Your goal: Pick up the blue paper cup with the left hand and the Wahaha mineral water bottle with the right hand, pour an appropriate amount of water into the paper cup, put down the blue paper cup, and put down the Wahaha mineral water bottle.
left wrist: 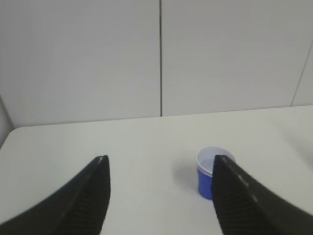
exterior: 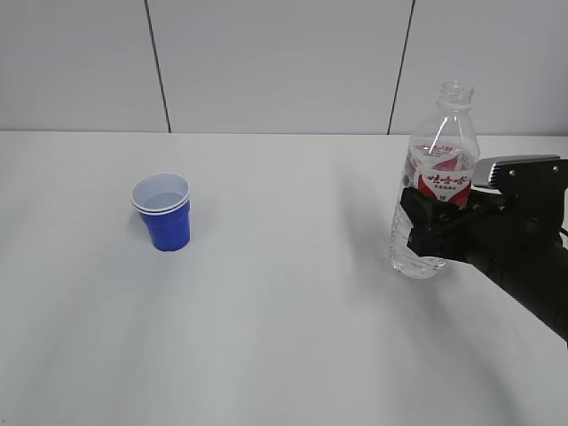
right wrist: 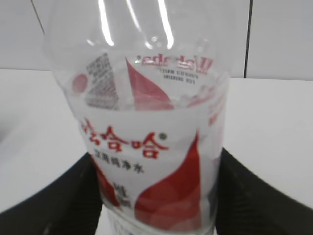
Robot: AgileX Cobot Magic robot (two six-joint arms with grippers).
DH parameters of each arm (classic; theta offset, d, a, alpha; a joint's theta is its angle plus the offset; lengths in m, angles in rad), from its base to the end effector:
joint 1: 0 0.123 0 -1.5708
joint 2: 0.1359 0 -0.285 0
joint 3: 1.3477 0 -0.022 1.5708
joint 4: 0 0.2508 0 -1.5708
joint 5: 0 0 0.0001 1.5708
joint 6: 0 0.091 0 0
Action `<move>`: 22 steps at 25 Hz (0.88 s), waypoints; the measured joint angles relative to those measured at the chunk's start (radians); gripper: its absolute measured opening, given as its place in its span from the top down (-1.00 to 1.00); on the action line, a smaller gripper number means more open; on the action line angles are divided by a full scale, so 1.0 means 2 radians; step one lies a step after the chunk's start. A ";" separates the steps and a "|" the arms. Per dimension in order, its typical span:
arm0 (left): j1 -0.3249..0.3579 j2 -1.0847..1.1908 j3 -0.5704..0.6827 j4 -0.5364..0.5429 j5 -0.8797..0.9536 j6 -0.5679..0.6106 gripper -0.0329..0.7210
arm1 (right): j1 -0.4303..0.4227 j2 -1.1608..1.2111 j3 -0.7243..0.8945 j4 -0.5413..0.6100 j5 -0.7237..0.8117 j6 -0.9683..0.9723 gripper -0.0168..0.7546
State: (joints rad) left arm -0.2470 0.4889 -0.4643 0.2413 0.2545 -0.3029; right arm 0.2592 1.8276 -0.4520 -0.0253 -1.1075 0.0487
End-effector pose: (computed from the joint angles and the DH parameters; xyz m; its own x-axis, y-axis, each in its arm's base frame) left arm 0.1051 -0.0208 0.3106 -0.1907 -0.0230 -0.9814 0.1740 0.9831 -0.0568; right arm 0.2794 0.0762 0.1351 -0.1843 -0.0102 -0.9828 -0.2711 0.9617 0.0408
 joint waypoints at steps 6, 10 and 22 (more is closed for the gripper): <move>0.000 -0.077 -0.086 0.019 0.235 0.011 -0.39 | 0.000 0.000 0.000 0.000 0.000 0.000 -0.21; 0.000 -0.121 -0.138 0.019 0.352 0.058 -0.39 | 0.000 0.000 0.000 0.000 0.000 0.001 -0.21; 0.000 -0.236 -0.163 0.015 0.507 0.111 -0.39 | 0.000 0.000 0.000 0.000 0.000 0.001 -0.21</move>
State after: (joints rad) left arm -0.2470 0.0161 -0.7893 0.2721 1.2694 -0.0809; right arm 0.2592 1.8276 -0.4520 -0.0253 -1.1075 0.0511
